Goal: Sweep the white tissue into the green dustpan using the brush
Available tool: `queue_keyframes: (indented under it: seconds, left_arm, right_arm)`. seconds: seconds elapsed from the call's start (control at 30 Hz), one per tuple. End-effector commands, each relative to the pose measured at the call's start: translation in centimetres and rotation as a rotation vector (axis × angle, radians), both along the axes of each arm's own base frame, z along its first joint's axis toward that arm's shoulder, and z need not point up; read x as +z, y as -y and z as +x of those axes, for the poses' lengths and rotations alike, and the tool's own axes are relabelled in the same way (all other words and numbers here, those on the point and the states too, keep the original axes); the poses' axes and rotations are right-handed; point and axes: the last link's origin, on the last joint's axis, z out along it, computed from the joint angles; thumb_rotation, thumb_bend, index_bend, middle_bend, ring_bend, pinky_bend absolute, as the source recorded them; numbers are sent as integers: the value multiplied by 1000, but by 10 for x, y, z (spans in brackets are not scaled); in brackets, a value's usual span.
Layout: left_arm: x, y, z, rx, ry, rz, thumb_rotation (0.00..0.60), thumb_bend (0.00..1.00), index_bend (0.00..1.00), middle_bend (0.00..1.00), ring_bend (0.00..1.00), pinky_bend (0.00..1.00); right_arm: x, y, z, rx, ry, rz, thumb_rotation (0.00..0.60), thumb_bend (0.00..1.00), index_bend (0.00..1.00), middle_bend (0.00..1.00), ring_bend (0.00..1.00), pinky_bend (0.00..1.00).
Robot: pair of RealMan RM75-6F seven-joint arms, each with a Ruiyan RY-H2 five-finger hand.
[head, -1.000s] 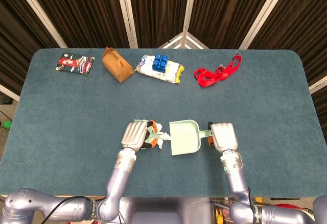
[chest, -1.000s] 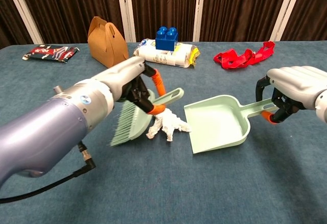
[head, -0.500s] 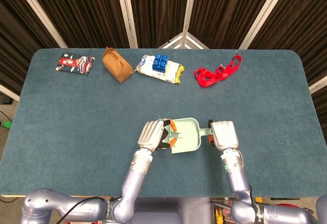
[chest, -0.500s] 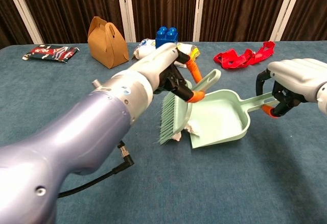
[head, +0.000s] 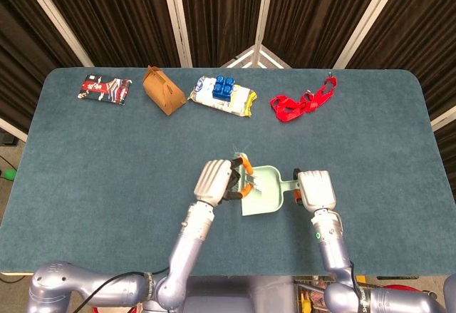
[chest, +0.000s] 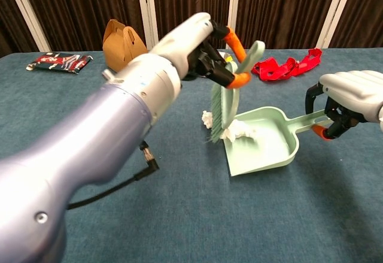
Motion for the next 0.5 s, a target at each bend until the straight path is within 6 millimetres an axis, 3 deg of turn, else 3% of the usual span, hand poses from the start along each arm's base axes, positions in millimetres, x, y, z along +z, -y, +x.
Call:
queue_keyframes:
  seconds: [0.03,0.5]
  left_arm:
    - [11,-5,-11,-8,-35,26,600,674,781,1000,1000,1000]
    - [47,-20,-47,19,-111,64,600,674,781,1000,1000,1000]
  right_arm:
    - [-1,-2,-1,-2,-1,2,600,587,637,912,887,922]
    - [-8,-3,9,8,9,13,600,586,637,912,887,922]
